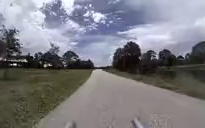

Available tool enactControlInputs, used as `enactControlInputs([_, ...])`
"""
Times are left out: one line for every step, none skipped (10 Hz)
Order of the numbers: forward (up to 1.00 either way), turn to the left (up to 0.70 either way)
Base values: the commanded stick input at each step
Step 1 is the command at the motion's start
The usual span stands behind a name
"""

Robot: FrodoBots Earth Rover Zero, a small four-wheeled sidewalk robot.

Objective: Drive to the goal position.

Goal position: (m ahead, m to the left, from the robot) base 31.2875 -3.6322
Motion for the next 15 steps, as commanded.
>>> enactControlInputs([0.85,0.0])
enactControlInputs([0.85,0.0])
enactControlInputs([0.85,0.0])
enactControlInputs([0.85,0.0])
enactControlInputs([0.84,0.0])
enactControlInputs([0.81,0.0])
enactControlInputs([0.76,0.0])
enactControlInputs([0.7,0.0])
enactControlInputs([0.68,0.0])
enactControlInputs([0.67,0.0])
enactControlInputs([0.66,0.0])
enactControlInputs([0.71,0.0])
enactControlInputs([0.76,0.0])
enactControlInputs([0.81,0.0])
enactControlInputs([0.85,0.0])
